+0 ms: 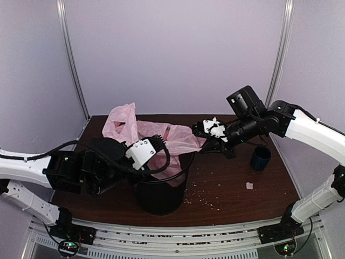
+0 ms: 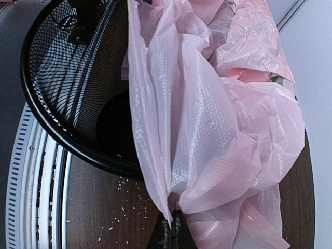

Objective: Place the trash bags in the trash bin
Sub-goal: Fold the bag opening over the bin rim.

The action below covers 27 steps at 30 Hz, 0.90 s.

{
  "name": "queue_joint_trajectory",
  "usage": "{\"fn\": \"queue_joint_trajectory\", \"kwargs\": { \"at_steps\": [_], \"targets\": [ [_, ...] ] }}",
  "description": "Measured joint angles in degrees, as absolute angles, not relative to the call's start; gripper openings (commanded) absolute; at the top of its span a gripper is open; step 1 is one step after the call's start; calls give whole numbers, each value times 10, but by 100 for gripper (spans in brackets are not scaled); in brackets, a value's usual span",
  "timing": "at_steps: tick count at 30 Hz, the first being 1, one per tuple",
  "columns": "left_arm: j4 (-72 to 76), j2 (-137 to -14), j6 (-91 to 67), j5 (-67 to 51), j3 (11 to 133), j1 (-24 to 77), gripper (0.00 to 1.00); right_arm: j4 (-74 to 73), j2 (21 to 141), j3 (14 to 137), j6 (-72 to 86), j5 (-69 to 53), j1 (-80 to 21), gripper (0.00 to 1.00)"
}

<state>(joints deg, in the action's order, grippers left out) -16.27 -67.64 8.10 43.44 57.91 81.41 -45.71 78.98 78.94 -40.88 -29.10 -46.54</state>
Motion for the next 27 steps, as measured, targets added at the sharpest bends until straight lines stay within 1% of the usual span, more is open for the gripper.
{"fn": "queue_joint_trajectory", "kwargs": {
  "at_steps": [4, 6, 9, 11, 13, 17, 20, 24, 27],
  "targets": [
    [-53, -682, 138, 397, 546, 762, 0, -407, 790, 772, -387, -291, -443, 0],
    [-11, -697, 158, 370, 543, 719, 0, -381, 790, 768, -375, -289, -432, 0],
    [7, -728, 168, 337, 564, 662, 0, -344, 790, 765, -361, -287, -417, 0],
    [3, -740, 176, 328, 577, 646, 0, -322, 790, 764, -355, -288, -410, 0],
    [-17, -741, 183, 324, 591, 643, 0, -311, 790, 765, -353, -293, -406, 0],
    [-106, -741, 185, 322, 671, 659, 0, -318, 790, 771, -359, -313, -405, 0],
    [-168, -730, 166, 328, 721, 689, 0, -328, 788, 778, -380, -322, -414, 0],
    [-275, -704, 113, 343, 728, 747, 0, -366, 780, 778, -427, -326, -442, 0],
    [-347, -701, 63, 343, 727, 768, 0, -398, 779, 778, -453, -330, -462, 0]
  ]
}}
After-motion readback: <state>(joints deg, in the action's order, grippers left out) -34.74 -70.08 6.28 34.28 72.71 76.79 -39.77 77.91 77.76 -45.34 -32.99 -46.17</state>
